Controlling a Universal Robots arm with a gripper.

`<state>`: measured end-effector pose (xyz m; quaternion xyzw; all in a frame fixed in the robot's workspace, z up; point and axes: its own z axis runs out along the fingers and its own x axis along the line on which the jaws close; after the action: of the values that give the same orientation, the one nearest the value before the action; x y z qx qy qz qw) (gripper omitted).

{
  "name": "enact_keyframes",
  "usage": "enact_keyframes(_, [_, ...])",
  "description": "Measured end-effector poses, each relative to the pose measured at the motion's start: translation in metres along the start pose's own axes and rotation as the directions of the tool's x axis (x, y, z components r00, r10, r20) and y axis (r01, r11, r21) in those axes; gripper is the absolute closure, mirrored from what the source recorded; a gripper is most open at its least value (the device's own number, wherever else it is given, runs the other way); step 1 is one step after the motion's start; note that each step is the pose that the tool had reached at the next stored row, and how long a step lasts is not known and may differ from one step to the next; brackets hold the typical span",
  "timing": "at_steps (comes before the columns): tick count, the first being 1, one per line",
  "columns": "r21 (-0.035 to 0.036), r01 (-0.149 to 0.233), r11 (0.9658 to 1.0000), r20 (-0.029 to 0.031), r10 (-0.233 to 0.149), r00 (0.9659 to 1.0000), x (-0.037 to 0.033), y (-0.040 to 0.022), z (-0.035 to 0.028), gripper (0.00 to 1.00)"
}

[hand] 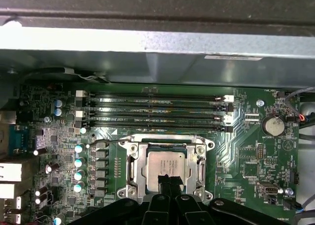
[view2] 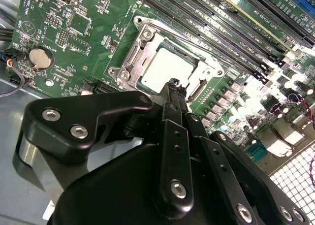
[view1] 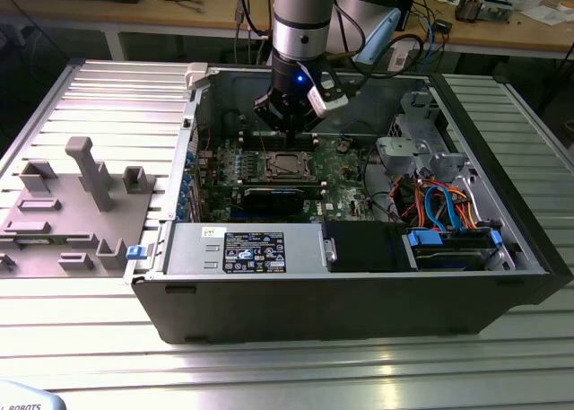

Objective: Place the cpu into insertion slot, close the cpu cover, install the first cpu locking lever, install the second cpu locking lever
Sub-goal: 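Install the first cpu locking lever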

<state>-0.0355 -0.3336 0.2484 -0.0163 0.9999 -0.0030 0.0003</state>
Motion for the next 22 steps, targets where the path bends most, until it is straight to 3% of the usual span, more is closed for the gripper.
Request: enact_keyframes(22, [-0.0001, 0.030, 0.9996, 0.0002, -0.030, 0.9996, 0.0001, 0.0000, 0.0001, 0.89])
